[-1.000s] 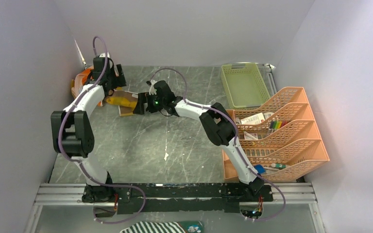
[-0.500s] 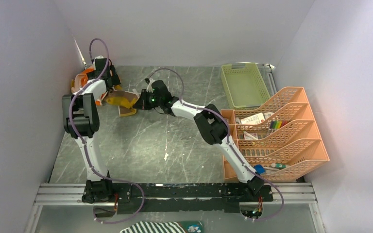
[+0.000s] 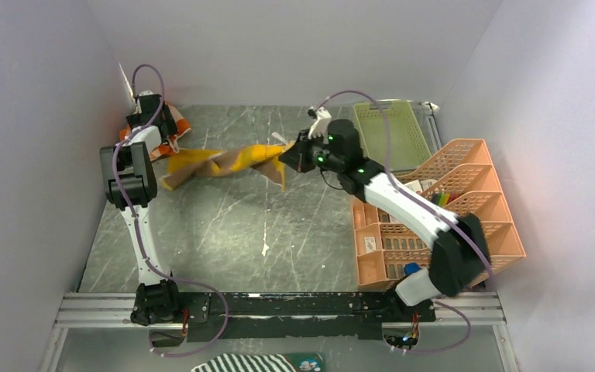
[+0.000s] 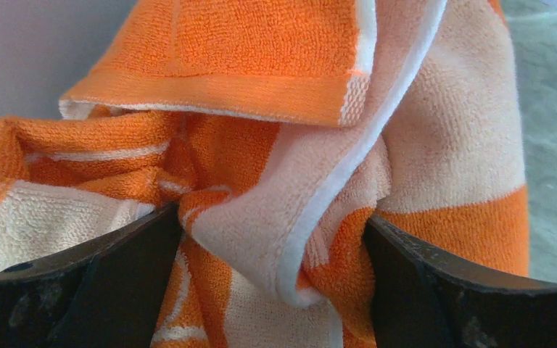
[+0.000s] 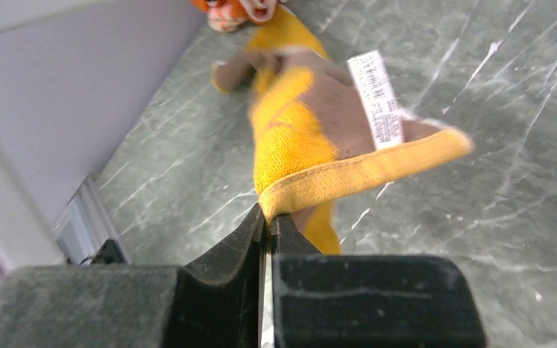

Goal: Roll the towels
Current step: Move the towel to the center of the board, then flatten out the towel at the center of the board.

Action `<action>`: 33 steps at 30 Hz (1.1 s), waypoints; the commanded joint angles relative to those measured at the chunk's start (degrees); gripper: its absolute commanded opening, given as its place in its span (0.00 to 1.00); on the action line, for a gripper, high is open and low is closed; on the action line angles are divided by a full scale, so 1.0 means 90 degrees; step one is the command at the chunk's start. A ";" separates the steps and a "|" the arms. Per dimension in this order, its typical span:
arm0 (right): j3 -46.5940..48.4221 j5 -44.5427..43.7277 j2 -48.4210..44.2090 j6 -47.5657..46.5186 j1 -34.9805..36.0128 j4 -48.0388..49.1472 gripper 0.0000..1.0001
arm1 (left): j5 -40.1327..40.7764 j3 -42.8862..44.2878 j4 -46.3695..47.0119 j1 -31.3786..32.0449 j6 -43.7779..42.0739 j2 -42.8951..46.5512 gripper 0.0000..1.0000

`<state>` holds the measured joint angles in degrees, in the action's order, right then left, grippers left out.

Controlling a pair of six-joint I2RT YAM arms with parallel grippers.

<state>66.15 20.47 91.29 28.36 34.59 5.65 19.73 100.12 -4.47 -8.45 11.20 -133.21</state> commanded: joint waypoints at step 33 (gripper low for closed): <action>-0.0686 -0.2661 -0.1192 -0.1333 -0.0962 -0.3232 0.86 | -0.1278 -0.4779 -0.2960 0.2024 0.0393 0.5510 0.91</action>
<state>61.54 -3.18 79.46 13.17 26.20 -21.45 5.54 58.83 -30.26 10.52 13.26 -91.26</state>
